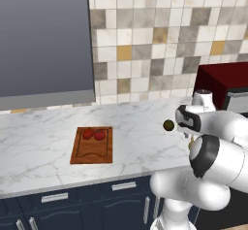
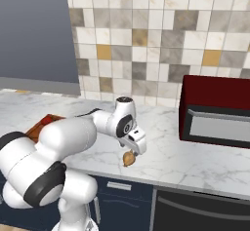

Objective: Place the avocado, onion, tomato, and bell pepper on the cutting board.

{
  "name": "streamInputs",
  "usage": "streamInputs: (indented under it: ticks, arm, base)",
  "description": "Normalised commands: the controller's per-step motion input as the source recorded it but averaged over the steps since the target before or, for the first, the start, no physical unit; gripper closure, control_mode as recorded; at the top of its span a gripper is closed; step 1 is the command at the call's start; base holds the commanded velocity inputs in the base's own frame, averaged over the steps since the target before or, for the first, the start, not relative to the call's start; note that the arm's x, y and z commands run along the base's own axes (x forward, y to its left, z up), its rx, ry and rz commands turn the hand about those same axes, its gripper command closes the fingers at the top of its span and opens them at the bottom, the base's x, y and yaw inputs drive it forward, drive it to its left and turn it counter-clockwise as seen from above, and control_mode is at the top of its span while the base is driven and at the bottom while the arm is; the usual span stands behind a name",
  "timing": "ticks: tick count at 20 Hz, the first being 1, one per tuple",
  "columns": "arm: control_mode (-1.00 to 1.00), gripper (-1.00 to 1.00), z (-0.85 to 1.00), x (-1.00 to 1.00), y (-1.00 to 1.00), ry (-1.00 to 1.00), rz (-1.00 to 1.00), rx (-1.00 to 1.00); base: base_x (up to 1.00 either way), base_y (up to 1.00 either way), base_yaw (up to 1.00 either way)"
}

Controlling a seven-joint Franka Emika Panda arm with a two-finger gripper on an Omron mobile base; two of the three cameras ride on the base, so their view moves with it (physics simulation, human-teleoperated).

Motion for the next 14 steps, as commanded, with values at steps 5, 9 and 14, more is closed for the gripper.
streamInputs:
  ticks: [5,9,14]
  arm:
    - [-1.0,-1.0,-0.19,-0.21,0.0,0.0,0.02,-0.02]
    - [-1.0,-1.0,-0.15,-0.2,0.04,0.0,0.04,-0.03]
    - [-1.0,-1.0,-0.22,0.0,0.13,-0.02,0.06,-0.03]
  base:
    - [0.0,0.0,0.0]
    - [0.0,0.0,0.0]
    - [0.0,0.0,0.0]
